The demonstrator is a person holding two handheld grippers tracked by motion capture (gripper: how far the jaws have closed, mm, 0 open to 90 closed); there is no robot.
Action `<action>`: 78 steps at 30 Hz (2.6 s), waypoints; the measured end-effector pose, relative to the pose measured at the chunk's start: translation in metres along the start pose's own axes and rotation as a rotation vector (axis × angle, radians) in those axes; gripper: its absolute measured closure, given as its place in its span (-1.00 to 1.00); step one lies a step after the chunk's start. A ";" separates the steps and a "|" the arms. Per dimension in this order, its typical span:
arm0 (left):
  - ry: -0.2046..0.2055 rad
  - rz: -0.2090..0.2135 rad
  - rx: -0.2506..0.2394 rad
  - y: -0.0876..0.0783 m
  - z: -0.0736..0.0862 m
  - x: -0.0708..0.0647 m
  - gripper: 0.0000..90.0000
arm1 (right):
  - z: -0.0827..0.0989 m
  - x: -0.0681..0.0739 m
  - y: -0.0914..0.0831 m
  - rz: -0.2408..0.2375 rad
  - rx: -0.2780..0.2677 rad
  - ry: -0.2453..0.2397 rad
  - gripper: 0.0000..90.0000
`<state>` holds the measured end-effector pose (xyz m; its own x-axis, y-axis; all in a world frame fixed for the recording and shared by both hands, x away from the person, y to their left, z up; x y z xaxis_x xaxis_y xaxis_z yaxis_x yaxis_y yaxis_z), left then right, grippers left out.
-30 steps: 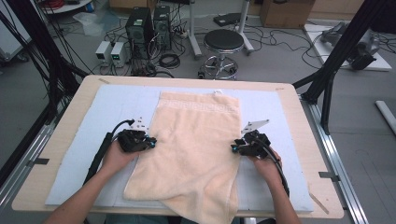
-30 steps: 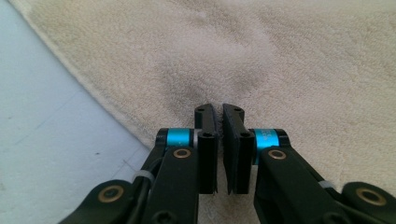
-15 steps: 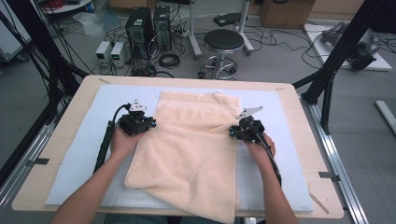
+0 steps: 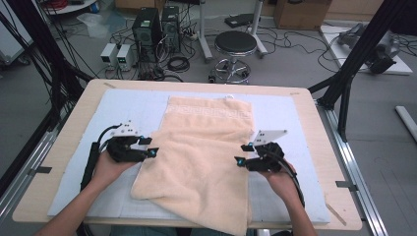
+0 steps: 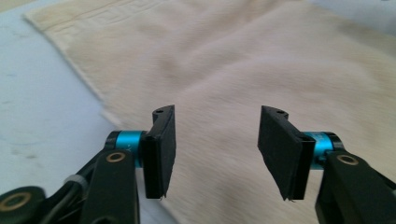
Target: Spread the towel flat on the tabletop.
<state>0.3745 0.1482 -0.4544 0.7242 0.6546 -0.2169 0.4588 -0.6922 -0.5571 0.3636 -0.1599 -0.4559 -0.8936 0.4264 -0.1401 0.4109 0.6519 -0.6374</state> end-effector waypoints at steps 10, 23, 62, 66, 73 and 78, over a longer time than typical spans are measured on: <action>0.098 0.130 0.117 -0.016 0.062 -0.051 -0.10 | 0.025 0.075 0.005 -0.127 0.060 -0.108 0.08; 0.147 0.127 0.108 -0.015 0.047 -0.053 0.94 | 0.025 0.085 0.004 -0.175 0.088 -0.190 0.96; 0.159 0.075 0.177 0.021 0.060 -0.036 0.12 | 0.045 0.064 0.012 -0.176 0.132 -0.121 0.27; 0.190 0.042 0.166 0.020 0.056 -0.033 0.52 | 0.044 0.063 0.015 -0.185 0.107 -0.106 0.65; 0.185 0.119 0.096 -0.002 0.033 -0.045 0.84 | 0.027 0.068 0.004 -0.169 0.106 -0.198 0.90; 0.197 0.133 0.058 -0.024 -0.001 -0.041 0.83 | -0.007 0.054 -0.024 -0.100 0.036 -0.219 0.90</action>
<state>0.3341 0.1374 -0.4319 0.8653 0.4830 -0.1343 0.3263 -0.7460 -0.5805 0.3070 -0.1485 -0.4427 -0.9489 0.2123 -0.2336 0.3155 0.6598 -0.6820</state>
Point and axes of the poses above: each handheld gripper's, and its own axes: y roughly forward along the jaws, z roughly out of its underside, x roughly to its left, the point moved 10 cm from there along y, roughly forward along the jaws, and after that the axes turned 10 degrees about -y, right-handed, at the moved point
